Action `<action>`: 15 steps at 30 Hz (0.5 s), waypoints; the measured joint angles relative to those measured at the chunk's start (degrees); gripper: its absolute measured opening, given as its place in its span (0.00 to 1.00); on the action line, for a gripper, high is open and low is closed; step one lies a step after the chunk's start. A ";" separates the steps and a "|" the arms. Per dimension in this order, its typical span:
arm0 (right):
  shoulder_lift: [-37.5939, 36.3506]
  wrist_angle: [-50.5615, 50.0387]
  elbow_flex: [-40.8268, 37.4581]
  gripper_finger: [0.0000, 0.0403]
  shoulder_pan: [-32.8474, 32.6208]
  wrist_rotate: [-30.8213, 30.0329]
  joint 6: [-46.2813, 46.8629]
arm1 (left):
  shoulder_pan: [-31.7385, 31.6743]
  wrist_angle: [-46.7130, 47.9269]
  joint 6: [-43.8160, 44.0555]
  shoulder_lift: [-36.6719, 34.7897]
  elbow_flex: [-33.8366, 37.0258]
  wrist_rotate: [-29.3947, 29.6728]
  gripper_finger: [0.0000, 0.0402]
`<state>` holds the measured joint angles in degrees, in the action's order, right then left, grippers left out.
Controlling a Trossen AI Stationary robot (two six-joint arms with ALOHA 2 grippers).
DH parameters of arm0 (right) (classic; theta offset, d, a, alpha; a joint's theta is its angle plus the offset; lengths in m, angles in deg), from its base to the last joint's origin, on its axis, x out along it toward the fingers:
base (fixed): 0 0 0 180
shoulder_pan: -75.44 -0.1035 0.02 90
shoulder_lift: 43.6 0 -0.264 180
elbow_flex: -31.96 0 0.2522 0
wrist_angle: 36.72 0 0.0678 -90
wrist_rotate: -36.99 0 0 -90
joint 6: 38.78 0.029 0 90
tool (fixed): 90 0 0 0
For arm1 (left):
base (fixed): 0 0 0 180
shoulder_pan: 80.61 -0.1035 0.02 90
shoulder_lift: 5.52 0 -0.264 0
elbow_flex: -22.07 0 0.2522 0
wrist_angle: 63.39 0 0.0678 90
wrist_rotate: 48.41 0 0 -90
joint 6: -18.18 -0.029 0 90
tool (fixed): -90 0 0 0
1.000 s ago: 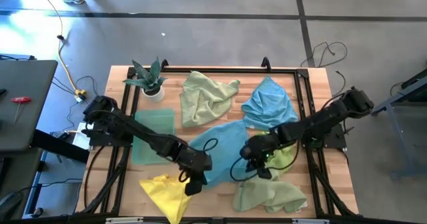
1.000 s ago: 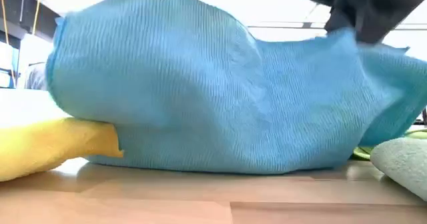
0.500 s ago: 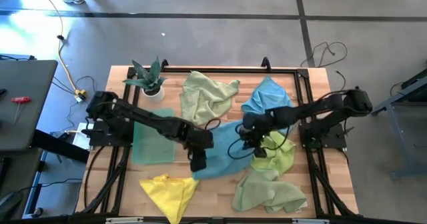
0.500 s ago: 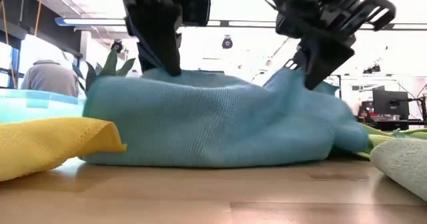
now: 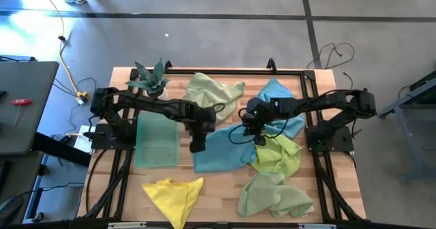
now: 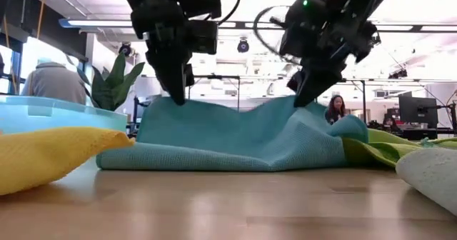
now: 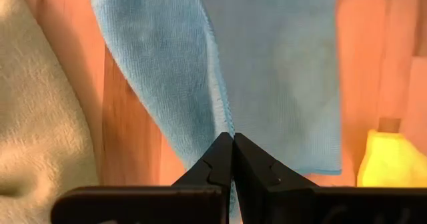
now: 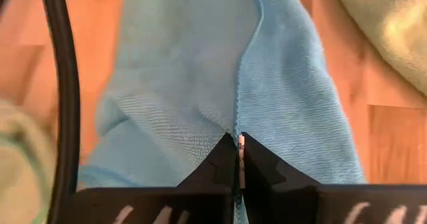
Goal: Fold microfiber towels
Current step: Fold the bottom blue microfiber towel
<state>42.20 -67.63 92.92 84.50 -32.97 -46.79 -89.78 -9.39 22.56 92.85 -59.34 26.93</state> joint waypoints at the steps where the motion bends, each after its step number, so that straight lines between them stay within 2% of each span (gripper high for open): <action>1: 0.91 0.05 0.00 0.00 0.29 -0.04 0.00 | -0.41 -0.08 -0.49 0.00 -0.01 -0.46 0.00; 6: 5.32 1.73 0.00 0.00 1.05 -0.25 0.02 | -0.90 0.22 -1.59 0.01 -0.01 -0.34 0.00; 10: 6.14 1.58 0.00 0.01 2.18 -0.55 0.18 | -0.90 0.85 -1.62 0.02 -0.01 -0.32 0.00; 15: 6.01 4.65 0.00 0.08 3.38 -1.39 0.36 | -0.90 0.75 -1.11 0.02 0.96 -0.16 0.00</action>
<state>48.21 -62.99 92.92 87.88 -34.36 -46.43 -90.68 -8.64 21.45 92.87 -58.39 26.77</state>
